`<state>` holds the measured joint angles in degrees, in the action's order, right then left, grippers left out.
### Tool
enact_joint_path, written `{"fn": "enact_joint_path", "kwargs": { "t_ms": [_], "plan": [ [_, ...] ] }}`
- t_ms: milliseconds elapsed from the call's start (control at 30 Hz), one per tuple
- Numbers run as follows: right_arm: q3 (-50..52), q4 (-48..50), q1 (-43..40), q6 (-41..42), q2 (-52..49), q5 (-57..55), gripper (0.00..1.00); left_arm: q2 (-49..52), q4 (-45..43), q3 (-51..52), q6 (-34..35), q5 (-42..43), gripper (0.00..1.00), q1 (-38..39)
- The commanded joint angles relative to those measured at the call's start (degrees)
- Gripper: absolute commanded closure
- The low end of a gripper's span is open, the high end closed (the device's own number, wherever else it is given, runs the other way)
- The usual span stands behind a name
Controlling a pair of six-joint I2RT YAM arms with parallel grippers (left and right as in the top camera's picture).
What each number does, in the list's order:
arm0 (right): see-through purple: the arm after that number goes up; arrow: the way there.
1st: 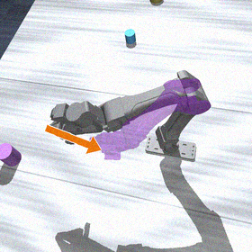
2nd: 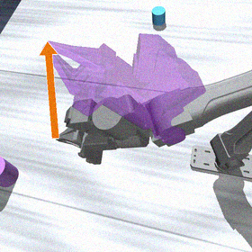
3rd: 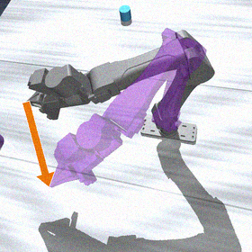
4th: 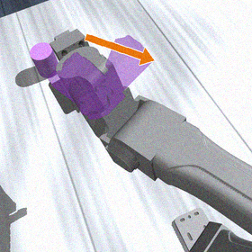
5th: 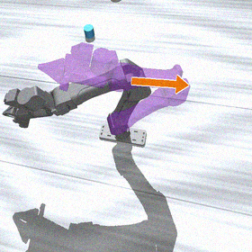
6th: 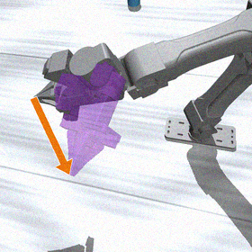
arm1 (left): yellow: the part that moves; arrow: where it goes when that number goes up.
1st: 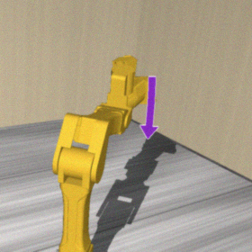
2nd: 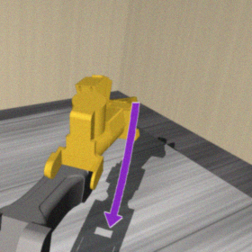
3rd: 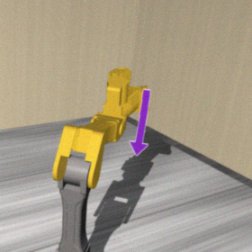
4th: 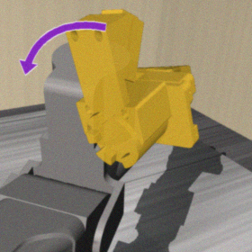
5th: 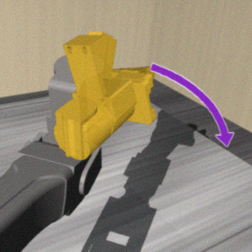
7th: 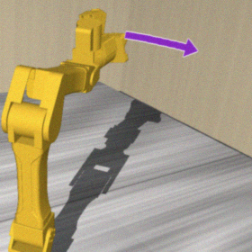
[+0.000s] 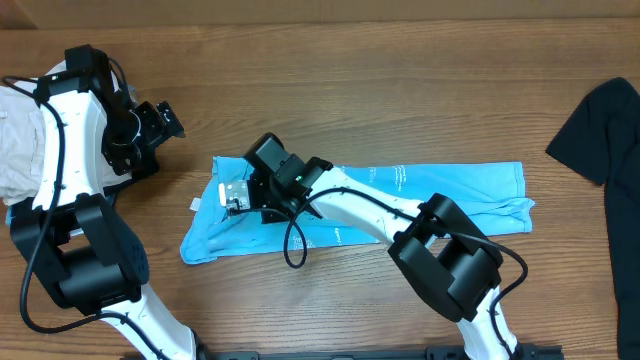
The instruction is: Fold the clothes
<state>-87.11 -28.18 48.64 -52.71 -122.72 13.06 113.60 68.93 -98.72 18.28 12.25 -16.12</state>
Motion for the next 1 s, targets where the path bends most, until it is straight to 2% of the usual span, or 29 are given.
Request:
{"fn": "enact_joint_path", "kwargs": {
  "t_ms": [0,167,200,233,300,433,533,600,800,967],
  "plan": [
    [-1.0,0.1,-4.1,4.0,2.5,-0.6,0.96,0.5,-0.2,-0.2,-0.1,0.7,0.00,0.1],
    [-1.0,-1.8,-6.6,5.0,2.5,1.2,0.96,0.5,-0.2,-0.2,-0.1,0.7,0.00,0.1],
    [-1.0,-1.9,-6.5,5.0,2.5,1.4,0.73,0.5,-0.2,-0.2,-0.1,0.7,0.00,0.1],
    [-1.0,-1.9,-6.5,5.0,2.5,1.6,0.59,0.5,-0.2,-0.2,-0.1,0.7,0.00,0.1],
    [-1.5,-1.8,-6.5,6.8,3.5,1.5,0.58,0.5,-0.2,-0.2,-0.1,0.7,0.00,0.1],
    [-3.0,-3.0,-6.9,29.3,12.9,5.1,0.53,0.5,-0.2,-0.2,-0.1,0.7,0.00,0.0],
    [-3.0,-4.1,-5.8,35.5,14.7,18.3,0.80,0.5,-0.3,-0.2,0.0,0.7,0.00,0.0],
    [-3.0,-4.1,-4.4,38.3,12.8,21.3,0.89,0.5,-0.2,-0.2,-0.1,0.7,0.00,0.0],
    [-3.0,-2.4,-0.1,38.4,3.7,21.4,0.90,0.5,-0.2,-0.2,-0.1,0.7,0.00,0.0],
    [-3.0,3.1,1.6,38.4,-1.7,21.4,0.91,0.5,-0.2,-0.2,-0.1,0.7,0.00,0.0]
  ]
}}
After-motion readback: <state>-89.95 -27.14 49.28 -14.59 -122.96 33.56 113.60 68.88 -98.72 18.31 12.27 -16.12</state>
